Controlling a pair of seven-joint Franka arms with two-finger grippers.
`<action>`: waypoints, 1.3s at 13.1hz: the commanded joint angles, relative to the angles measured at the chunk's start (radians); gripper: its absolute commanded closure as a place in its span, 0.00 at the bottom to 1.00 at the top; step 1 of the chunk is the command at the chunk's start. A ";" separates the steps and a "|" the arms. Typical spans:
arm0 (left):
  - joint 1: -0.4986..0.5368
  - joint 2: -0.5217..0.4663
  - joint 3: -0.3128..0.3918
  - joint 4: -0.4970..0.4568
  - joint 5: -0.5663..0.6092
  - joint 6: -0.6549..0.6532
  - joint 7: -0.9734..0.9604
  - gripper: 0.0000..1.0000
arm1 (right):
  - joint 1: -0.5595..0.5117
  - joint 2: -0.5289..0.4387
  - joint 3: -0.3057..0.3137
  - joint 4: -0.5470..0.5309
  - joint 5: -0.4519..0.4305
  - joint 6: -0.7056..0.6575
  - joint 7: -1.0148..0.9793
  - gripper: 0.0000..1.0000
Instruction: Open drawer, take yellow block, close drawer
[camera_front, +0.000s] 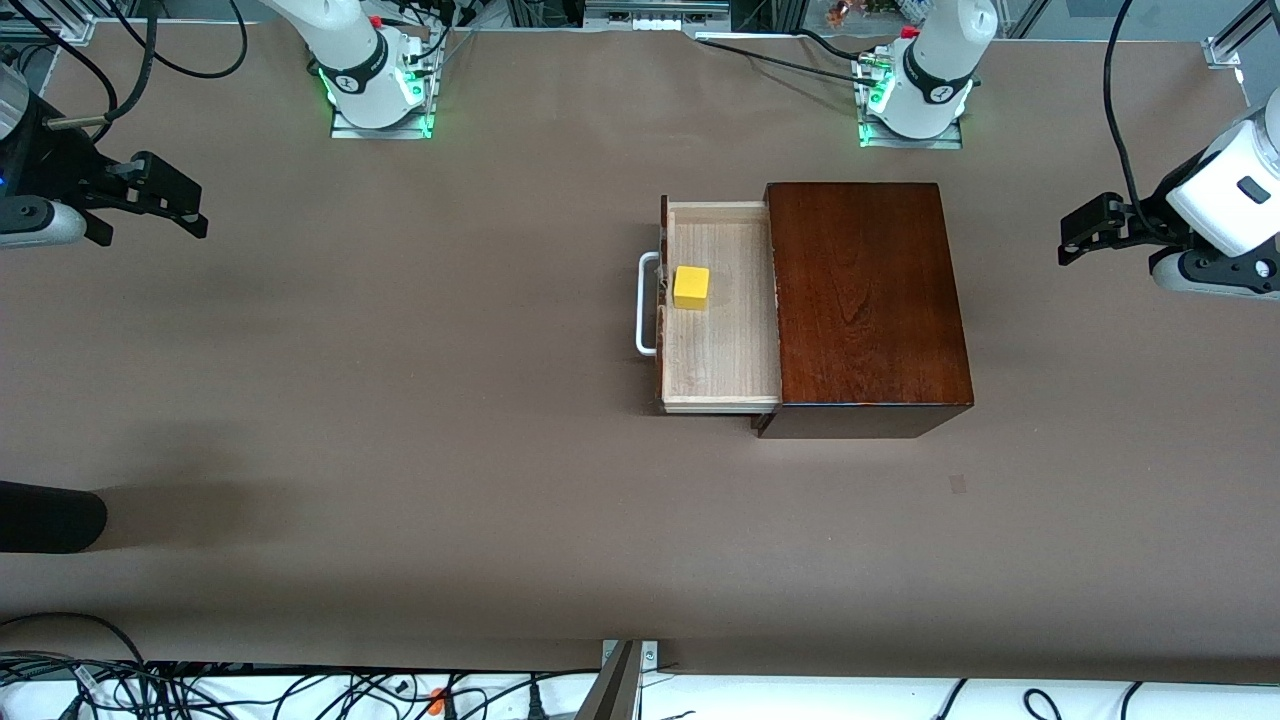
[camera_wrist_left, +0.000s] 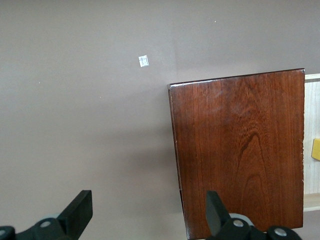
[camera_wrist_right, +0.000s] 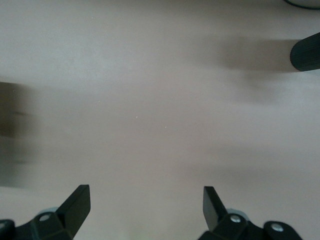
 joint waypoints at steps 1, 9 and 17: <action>-0.010 0.006 0.006 0.024 0.022 -0.012 0.020 0.00 | -0.008 -0.006 0.004 0.000 -0.005 -0.011 -0.009 0.00; -0.009 0.006 0.006 0.024 0.022 -0.012 0.020 0.00 | -0.005 -0.006 0.006 0.000 -0.005 -0.009 -0.005 0.00; -0.009 0.013 0.008 0.024 0.022 -0.012 0.020 0.00 | 0.081 0.072 0.029 0.003 0.035 0.004 -0.005 0.00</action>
